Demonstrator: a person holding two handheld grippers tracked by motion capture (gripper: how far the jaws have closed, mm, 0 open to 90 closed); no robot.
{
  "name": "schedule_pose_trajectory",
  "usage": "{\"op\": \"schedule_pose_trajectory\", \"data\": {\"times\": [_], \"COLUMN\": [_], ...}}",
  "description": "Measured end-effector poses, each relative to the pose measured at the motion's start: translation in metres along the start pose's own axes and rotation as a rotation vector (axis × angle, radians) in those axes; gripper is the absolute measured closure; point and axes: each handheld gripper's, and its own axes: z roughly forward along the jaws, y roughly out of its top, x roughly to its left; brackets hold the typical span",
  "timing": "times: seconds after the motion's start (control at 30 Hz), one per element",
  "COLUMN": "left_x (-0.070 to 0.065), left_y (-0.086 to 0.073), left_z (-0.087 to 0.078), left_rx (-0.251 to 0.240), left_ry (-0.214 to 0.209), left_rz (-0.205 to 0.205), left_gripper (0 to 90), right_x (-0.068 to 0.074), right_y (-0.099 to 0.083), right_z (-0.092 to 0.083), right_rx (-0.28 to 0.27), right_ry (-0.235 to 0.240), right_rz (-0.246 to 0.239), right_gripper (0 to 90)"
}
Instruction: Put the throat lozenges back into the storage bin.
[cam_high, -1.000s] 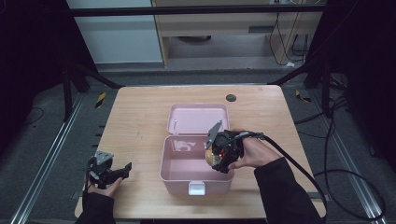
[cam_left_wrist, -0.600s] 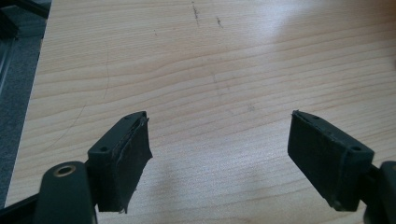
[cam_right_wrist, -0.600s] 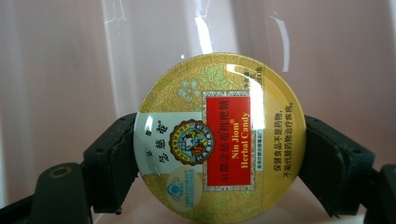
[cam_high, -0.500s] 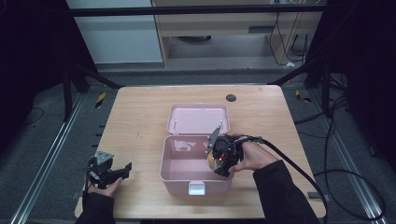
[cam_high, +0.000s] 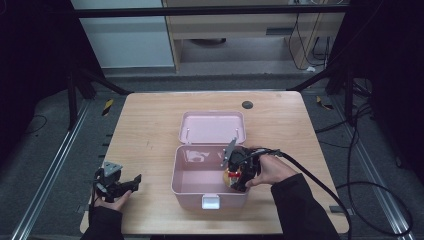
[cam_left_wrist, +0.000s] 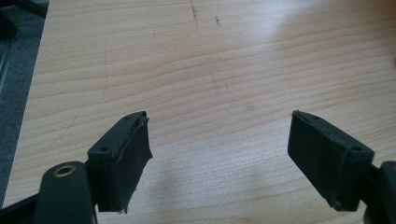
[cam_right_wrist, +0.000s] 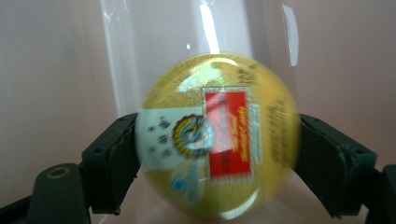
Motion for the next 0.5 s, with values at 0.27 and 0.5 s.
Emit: {"op": "schedule_pose_trajectory", "data": {"times": [0.27,0.5], "left_x": [0.0,0.001], "left_y": [0.0,0.0], "left_z": [0.0,0.0], "left_rx": [0.002,0.003], "left_ry": [0.0,0.002], "left_rz": [0.0,-0.004], "left_gripper": [20.1,20.1], "right_x": [0.001,0.0], "right_y": [-0.002,-0.01], "right_z": [-0.008,-0.037], "right_rx": [-0.036,-0.163], "right_ry": [-0.006,-0.091], "right_rz": [-0.001,0.059], "right_gripper": [19.3,17.2]}}
